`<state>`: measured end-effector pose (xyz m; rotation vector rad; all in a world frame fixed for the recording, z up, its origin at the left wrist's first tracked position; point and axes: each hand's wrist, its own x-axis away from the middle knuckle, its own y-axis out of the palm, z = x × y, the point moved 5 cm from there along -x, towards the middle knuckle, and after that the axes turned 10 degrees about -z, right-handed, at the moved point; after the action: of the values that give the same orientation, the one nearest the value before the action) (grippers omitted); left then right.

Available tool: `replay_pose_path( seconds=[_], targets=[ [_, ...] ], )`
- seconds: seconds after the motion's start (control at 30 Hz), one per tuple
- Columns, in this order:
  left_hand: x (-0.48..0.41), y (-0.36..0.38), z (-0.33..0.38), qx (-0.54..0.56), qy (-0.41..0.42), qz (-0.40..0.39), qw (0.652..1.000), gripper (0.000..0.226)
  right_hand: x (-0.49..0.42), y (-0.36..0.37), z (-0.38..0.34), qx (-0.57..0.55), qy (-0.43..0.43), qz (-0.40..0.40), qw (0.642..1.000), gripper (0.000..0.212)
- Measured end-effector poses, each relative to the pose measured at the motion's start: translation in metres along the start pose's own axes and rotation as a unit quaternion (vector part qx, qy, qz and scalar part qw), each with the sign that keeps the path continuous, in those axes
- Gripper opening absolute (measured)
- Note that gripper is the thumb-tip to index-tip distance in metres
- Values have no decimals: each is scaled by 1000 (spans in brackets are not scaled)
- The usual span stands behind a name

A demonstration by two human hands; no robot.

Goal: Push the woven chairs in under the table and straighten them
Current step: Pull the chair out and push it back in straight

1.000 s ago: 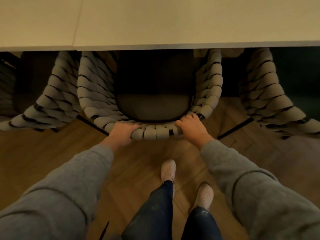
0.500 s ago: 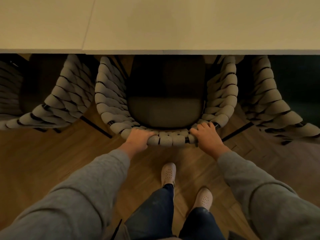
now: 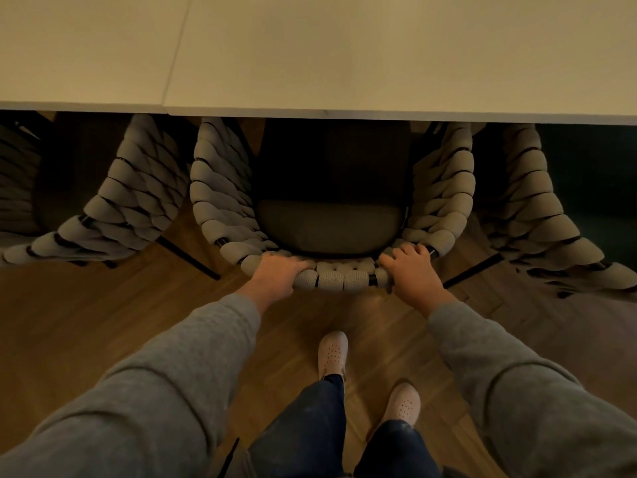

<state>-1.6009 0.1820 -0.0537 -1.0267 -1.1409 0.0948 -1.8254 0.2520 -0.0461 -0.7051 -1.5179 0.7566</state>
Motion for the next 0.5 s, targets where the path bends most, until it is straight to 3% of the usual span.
replay_pose_path(
  seconds=[0.5],
  targets=[
    [-10,-9,-1,-19,2,-11,1000,56,-7,-7,8,5,-23,-17,1000,47]
  ],
)
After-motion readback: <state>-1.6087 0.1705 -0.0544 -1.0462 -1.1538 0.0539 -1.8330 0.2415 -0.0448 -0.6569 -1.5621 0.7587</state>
